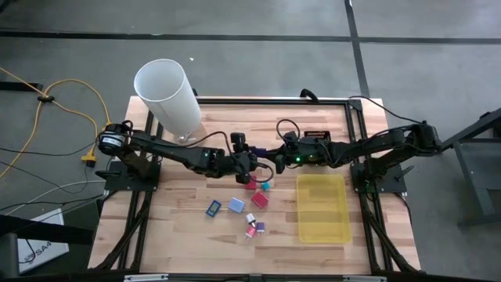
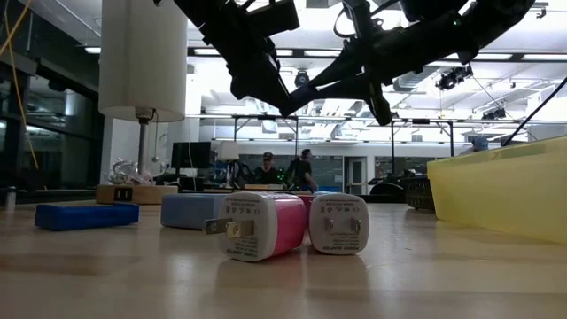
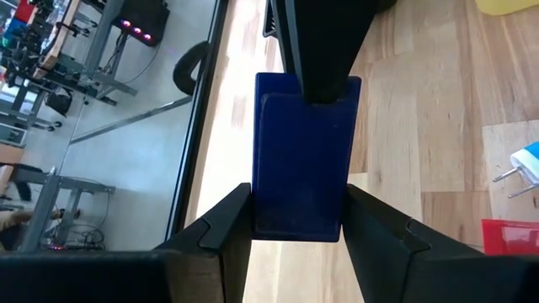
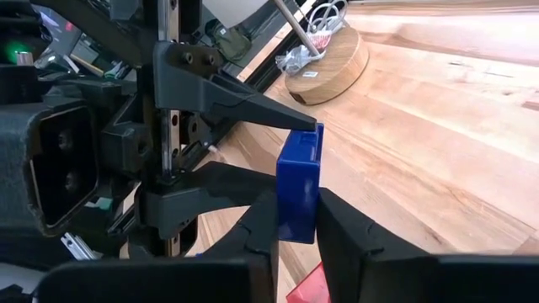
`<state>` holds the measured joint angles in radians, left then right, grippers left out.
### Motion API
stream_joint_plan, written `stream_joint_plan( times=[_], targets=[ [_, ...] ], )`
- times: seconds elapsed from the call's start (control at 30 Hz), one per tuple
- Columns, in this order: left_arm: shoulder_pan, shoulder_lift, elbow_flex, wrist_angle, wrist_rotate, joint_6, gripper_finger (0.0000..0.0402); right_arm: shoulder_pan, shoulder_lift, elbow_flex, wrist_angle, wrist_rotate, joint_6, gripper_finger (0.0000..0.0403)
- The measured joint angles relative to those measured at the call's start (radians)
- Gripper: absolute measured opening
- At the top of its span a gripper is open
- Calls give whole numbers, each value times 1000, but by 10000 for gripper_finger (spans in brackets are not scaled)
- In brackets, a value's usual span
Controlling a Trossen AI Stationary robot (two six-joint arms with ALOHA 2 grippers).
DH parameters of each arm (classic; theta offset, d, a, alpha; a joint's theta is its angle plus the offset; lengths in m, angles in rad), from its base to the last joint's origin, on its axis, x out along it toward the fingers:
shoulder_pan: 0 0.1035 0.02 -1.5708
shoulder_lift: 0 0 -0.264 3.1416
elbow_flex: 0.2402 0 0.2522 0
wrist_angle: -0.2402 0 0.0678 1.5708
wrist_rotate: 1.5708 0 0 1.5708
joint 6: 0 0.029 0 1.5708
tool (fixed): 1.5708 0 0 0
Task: Pick & Place Office items
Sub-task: Put the bottom blue digital clock into the black bin
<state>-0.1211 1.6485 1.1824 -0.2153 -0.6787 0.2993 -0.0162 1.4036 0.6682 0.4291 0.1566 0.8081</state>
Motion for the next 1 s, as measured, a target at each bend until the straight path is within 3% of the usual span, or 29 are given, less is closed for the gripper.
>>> stream_joint_plan(
  times=[0.23,0.87,1.0],
  targets=[
    [-2,0,0,3,3,-8,176,0,0,0,-4,-2,-1,43],
    [-6,0,0,7,63,-9,182,2,0,0,-9,-8,-1,41],
    [-6,0,0,6,65,-9,199,2,0,0,-9,-8,-1,41]
  ],
)
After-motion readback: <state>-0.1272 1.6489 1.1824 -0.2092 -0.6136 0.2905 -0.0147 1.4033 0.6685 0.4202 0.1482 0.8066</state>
